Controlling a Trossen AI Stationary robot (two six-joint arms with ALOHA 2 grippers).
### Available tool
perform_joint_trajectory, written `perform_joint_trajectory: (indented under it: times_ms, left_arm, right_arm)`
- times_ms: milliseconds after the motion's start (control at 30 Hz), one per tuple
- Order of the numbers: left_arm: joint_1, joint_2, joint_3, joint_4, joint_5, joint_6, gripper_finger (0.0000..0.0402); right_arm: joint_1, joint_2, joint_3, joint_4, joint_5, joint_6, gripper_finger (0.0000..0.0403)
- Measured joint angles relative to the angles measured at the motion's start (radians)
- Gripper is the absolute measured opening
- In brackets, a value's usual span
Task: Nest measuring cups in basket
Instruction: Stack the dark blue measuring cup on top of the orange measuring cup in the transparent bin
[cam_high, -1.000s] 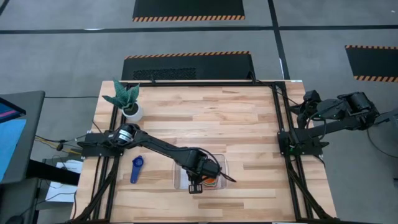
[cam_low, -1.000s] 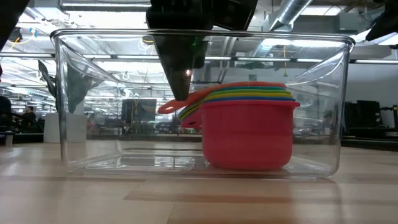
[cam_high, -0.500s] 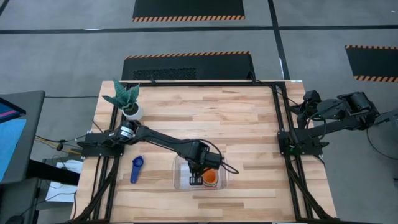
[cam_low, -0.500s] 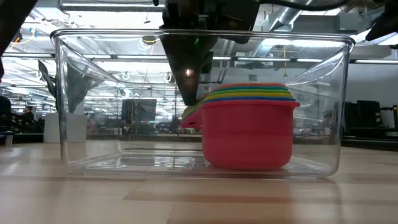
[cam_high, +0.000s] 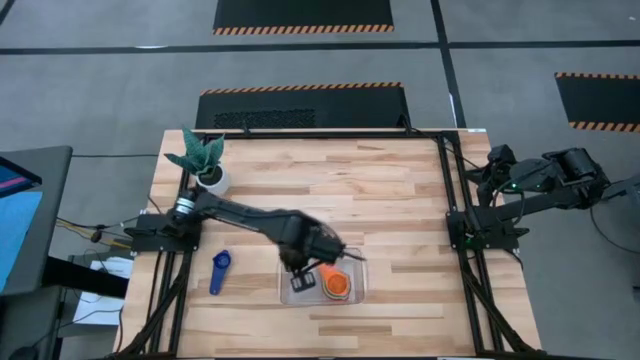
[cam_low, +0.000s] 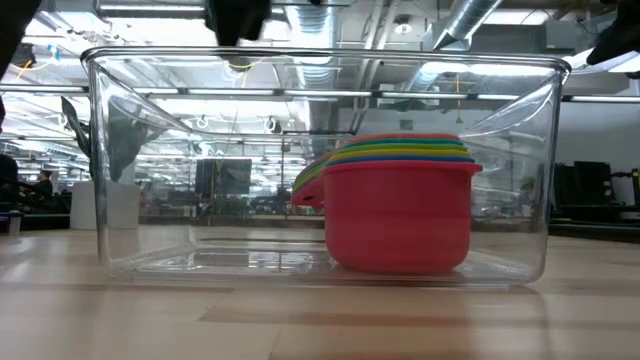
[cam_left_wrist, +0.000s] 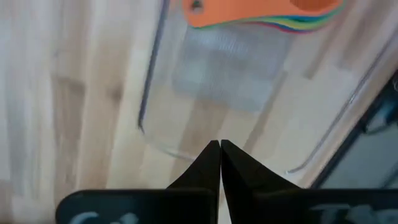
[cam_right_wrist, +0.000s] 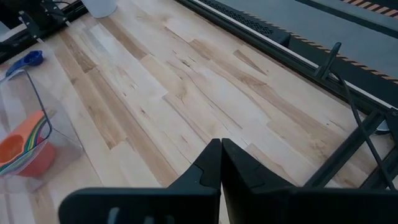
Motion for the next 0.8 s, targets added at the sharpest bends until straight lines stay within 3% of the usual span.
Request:
perform_joint_trajectory:
  times_ms: [200,267,367,467,567,667,800]
  left_arm:
    - [-0.103,-0.197,-0.191,0.012,-0.103,-0.2,0.0]
    - [-0.145,-0.311,-0.327,-0.001,-0.16,-0.314,0.0]
    - [-0.217,-0.548,-0.613,0.029,-0.133,-0.591,0.0]
    - [-0.285,-0.776,-0.881,0.218,-0.123,-0.877,0.0]
    - [-0.317,-0.924,-1.11,0.378,-0.11,-1.079,0.0]
    - [-0.317,-1.0,-1.262,0.512,-0.114,-1.161,0.0]
    - [-0.306,-1.02,-1.356,0.525,-0.137,-1.2,0.0]
  right_arm:
    - [0.0,0.0,0.0,-0.003,0.003,0.0,0.0026]
    - [0.0,-0.001,0.0,0.004,0.024,0.0,0.0026]
    - [0.0,-0.001,0.0,0.039,0.084,0.001,0.0026]
    - [0.0,0.0,0.0,0.086,0.104,0.001,0.0026]
    - [0.0,-0.001,0.0,0.112,0.104,0.001,0.0026]
    - [0.0,-0.001,0.0,0.131,0.104,0.001,0.0026]
    - [0.0,-0.001,0.0,0.131,0.104,0.001,0.0026]
